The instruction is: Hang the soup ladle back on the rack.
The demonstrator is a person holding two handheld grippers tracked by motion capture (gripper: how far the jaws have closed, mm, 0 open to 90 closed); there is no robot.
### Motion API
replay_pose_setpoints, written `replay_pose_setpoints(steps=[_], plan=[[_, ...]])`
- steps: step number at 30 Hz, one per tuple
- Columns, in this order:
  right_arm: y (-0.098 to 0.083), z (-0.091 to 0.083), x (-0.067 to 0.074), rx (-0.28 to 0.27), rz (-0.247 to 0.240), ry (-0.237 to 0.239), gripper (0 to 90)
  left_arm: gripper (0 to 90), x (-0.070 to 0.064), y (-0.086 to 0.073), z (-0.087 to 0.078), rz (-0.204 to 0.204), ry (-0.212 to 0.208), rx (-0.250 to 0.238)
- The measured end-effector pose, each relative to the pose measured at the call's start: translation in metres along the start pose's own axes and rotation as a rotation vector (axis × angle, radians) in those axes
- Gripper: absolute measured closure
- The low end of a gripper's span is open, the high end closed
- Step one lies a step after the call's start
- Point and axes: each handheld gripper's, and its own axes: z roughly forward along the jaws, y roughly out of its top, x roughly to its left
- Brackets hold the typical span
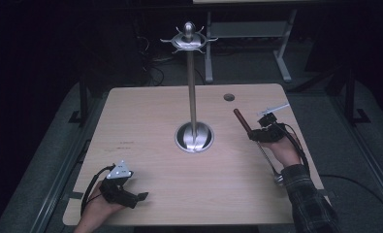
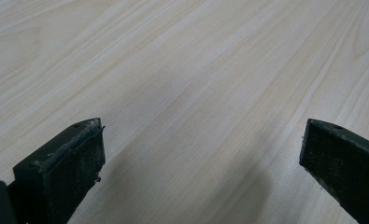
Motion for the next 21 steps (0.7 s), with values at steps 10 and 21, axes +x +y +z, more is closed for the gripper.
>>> replay_pose_setpoints(steps=[10,21], plan=[[-0.004,-0.027,-0.005,-0.149,0.039,0.048,74.0,0.0,-0.001,0.0,0.0,-0.002,-0.003,0.001],[-0.005,-0.052,0.005,-0.302,-0.007,0.087,74.4,0.0,-0.001,0.001,0.001,-0.001,-0.006,0.002]])
